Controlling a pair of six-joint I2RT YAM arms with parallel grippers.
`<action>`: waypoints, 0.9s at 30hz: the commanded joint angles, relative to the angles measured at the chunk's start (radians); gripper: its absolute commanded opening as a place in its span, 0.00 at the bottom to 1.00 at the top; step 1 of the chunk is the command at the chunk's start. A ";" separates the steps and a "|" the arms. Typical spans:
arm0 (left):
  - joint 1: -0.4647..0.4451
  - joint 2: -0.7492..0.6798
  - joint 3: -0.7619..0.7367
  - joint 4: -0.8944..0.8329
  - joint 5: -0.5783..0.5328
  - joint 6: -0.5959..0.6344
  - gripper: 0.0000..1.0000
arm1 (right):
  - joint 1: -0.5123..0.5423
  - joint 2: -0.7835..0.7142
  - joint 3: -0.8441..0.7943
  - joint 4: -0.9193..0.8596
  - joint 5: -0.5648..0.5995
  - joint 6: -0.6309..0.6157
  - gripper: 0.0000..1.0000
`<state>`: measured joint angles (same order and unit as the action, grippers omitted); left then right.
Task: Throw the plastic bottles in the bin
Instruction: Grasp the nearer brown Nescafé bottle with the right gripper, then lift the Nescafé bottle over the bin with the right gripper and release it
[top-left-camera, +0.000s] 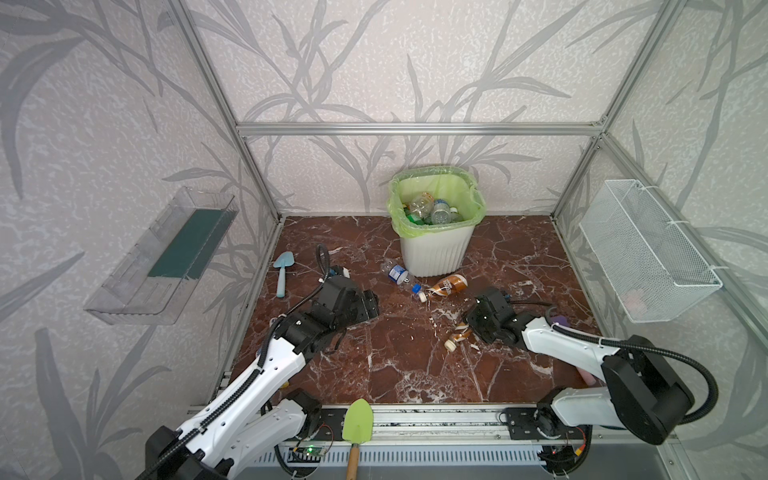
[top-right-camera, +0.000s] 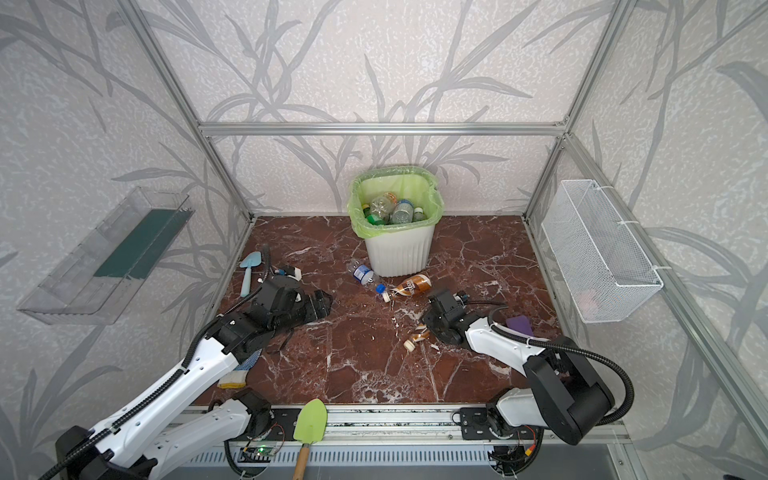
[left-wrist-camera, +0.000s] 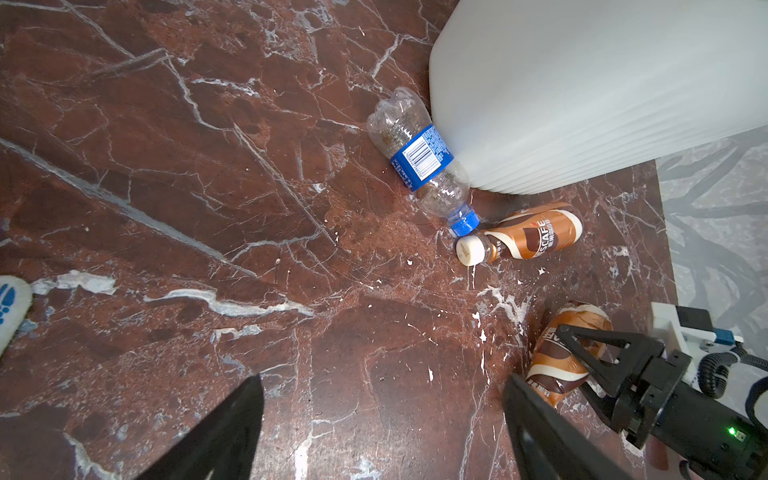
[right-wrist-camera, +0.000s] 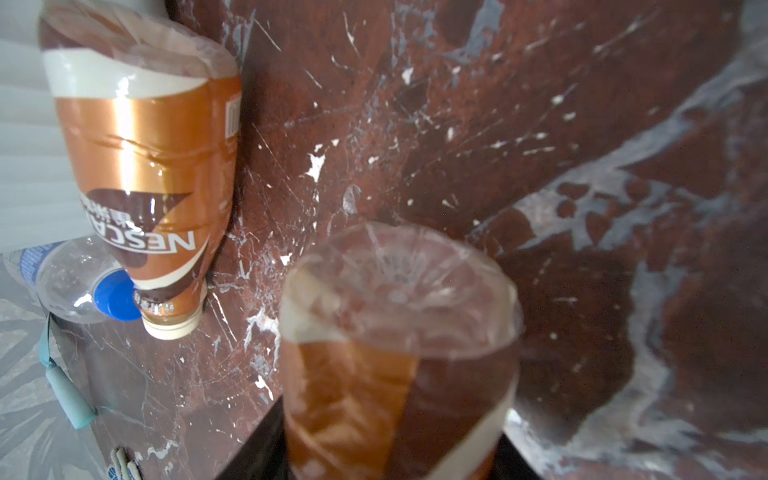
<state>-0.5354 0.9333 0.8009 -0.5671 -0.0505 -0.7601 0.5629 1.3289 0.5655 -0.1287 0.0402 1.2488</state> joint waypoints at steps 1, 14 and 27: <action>0.004 0.010 0.015 0.003 -0.005 -0.008 0.89 | -0.003 -0.060 -0.022 -0.044 -0.017 -0.071 0.43; 0.004 0.045 0.026 0.018 0.011 -0.050 0.87 | -0.003 -0.304 -0.015 -0.199 -0.039 -0.195 0.42; 0.004 0.034 0.038 0.005 0.005 -0.062 0.87 | -0.005 -0.388 0.421 -0.341 0.013 -0.444 0.42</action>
<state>-0.5346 0.9833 0.8055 -0.5552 -0.0322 -0.8074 0.5625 0.9218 0.8566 -0.4450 0.0368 0.8894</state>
